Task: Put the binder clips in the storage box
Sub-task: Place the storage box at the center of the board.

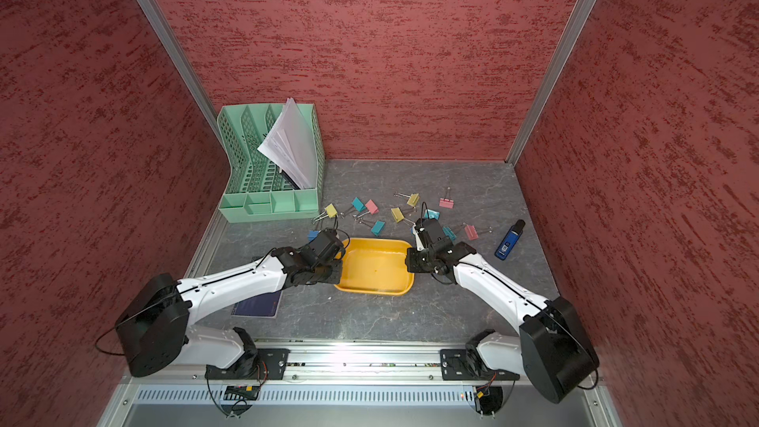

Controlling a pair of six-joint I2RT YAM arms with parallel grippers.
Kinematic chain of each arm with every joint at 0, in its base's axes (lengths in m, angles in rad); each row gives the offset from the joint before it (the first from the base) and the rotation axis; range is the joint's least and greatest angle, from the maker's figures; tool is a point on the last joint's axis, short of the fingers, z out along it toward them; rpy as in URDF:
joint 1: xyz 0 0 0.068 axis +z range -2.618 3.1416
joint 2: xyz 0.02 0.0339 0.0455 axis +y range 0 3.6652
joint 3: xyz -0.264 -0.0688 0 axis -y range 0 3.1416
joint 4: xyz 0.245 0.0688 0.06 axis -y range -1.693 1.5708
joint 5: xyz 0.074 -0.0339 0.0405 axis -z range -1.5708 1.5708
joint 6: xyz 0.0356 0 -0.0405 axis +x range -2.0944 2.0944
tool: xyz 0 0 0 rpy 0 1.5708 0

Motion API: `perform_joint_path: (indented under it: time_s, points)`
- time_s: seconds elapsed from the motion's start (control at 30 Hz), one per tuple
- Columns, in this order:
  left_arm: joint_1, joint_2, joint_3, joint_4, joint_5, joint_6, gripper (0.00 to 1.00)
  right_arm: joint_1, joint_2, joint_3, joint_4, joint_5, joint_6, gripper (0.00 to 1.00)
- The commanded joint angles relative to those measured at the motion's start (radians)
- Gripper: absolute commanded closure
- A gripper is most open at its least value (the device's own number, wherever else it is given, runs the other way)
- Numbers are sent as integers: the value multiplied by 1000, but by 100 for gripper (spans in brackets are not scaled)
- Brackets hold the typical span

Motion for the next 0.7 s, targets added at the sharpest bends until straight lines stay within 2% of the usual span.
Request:
perform_joint_path:
  time_s: [0.0, 0.07, 0.13, 0.17, 0.2, 0.3, 0.47, 0.67]
  points:
    - [-17, -78, -63, 21, -38, -118, 77, 33, -39, -68, 33, 31, 92, 66]
    - [-21, -102, -92, 8, -46, -132, 74, 36, -50, -99, 46, 35, 110, 60]
    - [-19, -123, -112, -2, -62, -139, 67, 37, -64, -115, 51, 45, 122, 47]
    - [-17, -132, -117, -1, -61, -136, 61, 38, -69, -117, 48, 54, 125, 42]
    - [-17, -144, -118, 6, -60, -126, 51, 38, -87, -105, 27, 85, 127, 35]
    - [-16, -169, -112, 27, -40, -110, 31, 36, -120, -49, -31, 145, 118, 24]
    - [-15, -196, -98, 57, -14, -71, 23, -23, -137, 74, -142, 233, 98, 17]
    - [21, -187, -69, 97, 41, -1, 23, -201, -167, 129, -155, 236, 115, 14]
